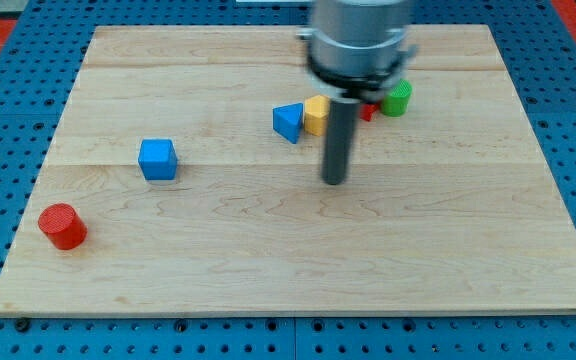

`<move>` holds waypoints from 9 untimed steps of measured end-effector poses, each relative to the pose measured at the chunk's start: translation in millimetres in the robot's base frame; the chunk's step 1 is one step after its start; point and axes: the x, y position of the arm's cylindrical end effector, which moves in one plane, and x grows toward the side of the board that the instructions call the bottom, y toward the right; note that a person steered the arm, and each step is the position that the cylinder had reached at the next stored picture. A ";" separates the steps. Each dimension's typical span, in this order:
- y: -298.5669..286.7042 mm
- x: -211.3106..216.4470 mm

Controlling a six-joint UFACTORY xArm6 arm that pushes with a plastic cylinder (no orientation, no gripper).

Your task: Move the blue cube slightly to the down

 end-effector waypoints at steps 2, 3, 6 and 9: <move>-124.9 -74.0; -201.3 -67.8; -195.2 -26.5; 21.7 -42.9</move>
